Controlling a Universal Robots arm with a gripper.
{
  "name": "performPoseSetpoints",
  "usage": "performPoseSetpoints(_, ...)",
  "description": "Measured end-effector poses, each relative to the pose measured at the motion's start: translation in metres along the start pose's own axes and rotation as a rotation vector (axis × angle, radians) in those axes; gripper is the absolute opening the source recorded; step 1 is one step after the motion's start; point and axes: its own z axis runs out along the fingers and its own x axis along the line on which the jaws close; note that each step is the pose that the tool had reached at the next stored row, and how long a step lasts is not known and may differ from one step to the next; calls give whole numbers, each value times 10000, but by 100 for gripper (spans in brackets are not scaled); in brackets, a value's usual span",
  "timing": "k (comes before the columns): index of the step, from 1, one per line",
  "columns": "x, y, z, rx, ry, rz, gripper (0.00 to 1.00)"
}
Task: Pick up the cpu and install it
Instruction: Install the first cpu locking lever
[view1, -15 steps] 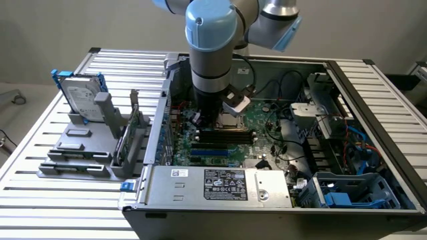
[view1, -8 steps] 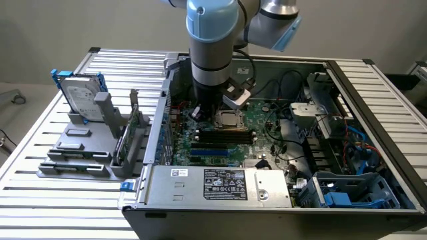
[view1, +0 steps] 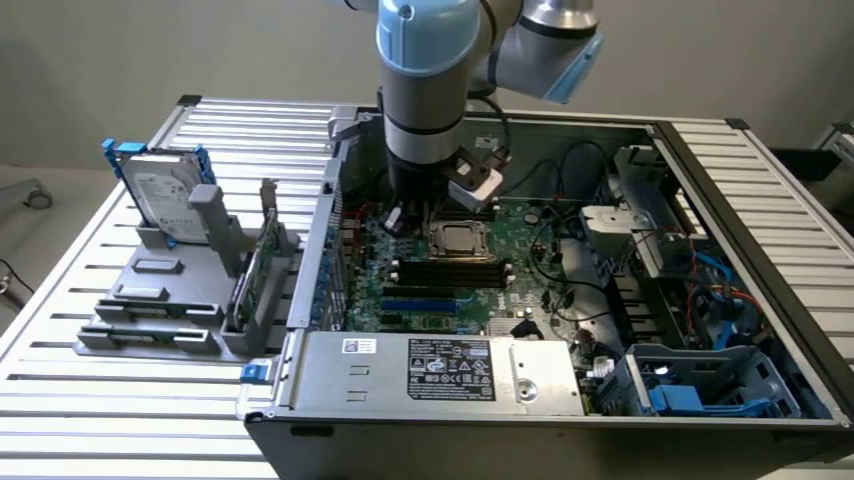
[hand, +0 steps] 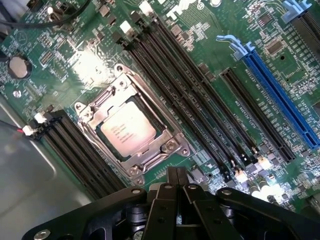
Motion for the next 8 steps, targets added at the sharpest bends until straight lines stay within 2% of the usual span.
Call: performPoseSetpoints(8, 85, -62, -156, 132, -90, -614, 11)
